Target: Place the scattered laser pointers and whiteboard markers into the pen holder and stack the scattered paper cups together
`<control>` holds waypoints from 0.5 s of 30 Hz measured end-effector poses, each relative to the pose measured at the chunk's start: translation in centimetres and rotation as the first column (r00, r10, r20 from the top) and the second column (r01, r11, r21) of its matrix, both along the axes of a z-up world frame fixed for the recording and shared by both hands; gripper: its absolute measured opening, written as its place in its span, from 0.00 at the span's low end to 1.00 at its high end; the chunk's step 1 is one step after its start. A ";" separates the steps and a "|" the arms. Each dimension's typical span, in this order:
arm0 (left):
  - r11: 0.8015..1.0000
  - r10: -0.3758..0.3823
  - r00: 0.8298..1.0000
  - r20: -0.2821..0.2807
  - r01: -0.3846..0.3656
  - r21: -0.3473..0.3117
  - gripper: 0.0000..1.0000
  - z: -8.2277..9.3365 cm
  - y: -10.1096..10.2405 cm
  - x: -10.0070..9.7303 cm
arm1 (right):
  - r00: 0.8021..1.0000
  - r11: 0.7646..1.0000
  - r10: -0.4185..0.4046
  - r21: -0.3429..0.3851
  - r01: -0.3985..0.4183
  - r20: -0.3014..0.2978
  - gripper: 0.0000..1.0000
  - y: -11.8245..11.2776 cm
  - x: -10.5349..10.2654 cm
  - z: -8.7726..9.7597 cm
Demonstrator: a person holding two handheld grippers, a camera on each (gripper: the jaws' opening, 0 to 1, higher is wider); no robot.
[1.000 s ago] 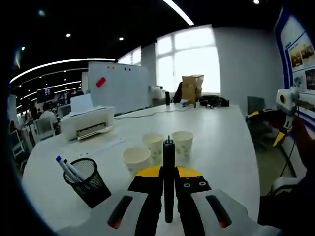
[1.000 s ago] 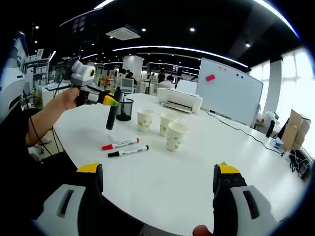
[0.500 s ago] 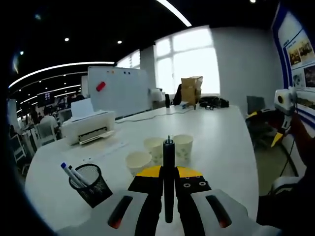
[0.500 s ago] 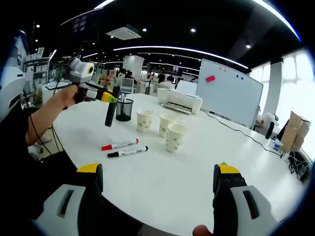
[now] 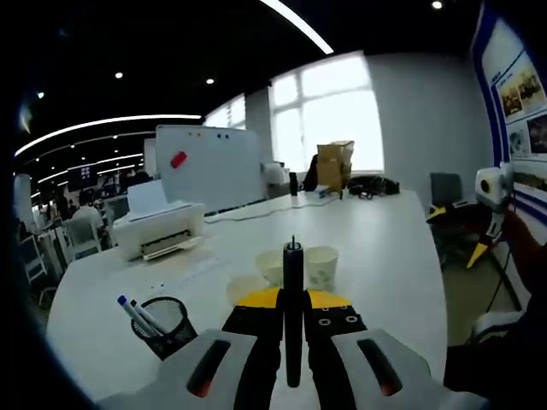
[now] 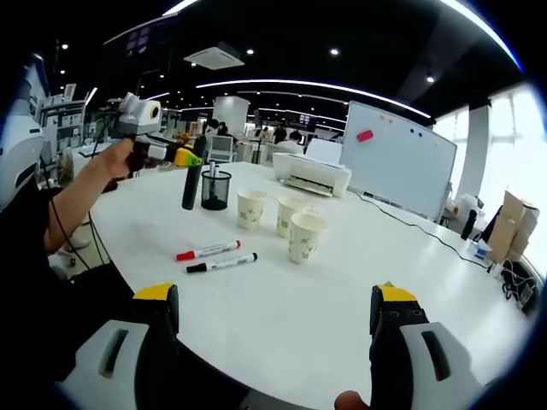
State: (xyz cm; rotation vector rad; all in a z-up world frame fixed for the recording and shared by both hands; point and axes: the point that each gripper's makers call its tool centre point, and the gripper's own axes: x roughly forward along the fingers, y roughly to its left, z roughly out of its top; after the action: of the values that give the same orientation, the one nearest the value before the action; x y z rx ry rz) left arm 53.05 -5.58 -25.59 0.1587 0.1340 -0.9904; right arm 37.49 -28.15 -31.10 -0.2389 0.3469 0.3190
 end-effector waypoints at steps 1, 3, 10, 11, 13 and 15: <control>1.000 0.001 1.000 0.002 -0.001 -0.001 0.13 0.1 0.0 0.0 | 1.000 1.000 0.001 0.000 -0.001 0.000 0.88 0.0 0.0 0.0; 1.000 0.001 1.000 0.006 -0.001 0.000 0.13 0.3 0.1 0.1 | 1.000 1.000 0.001 0.000 -0.001 0.000 0.88 0.1 0.0 0.0; 1.000 0.008 0.999 0.031 -0.008 -0.004 0.13 1.5 0.4 0.3 | 1.000 1.000 -0.003 0.003 0.003 -0.001 0.88 -0.1 -0.1 -0.1; 1.000 0.009 0.999 0.034 -0.009 -0.004 0.13 1.6 0.5 0.4 | 1.000 1.000 -0.003 0.003 0.003 -0.001 0.88 -0.1 -0.1 -0.1; 1.000 0.014 0.999 0.040 -0.014 -0.004 0.13 1.8 0.7 0.6 | 1.000 1.000 -0.004 0.002 0.004 -0.001 0.88 -0.1 -0.1 -0.1; 1.000 0.019 0.999 0.043 -0.019 -0.010 0.13 2.1 0.9 0.7 | 1.000 1.000 -0.004 0.003 0.004 -0.001 0.88 -0.2 -0.1 -0.1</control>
State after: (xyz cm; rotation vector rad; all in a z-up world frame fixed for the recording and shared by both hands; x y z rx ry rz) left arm 53.76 -4.65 -23.48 0.1692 0.0912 -0.9677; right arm 37.40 -28.30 -31.21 -0.2348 0.3473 0.3155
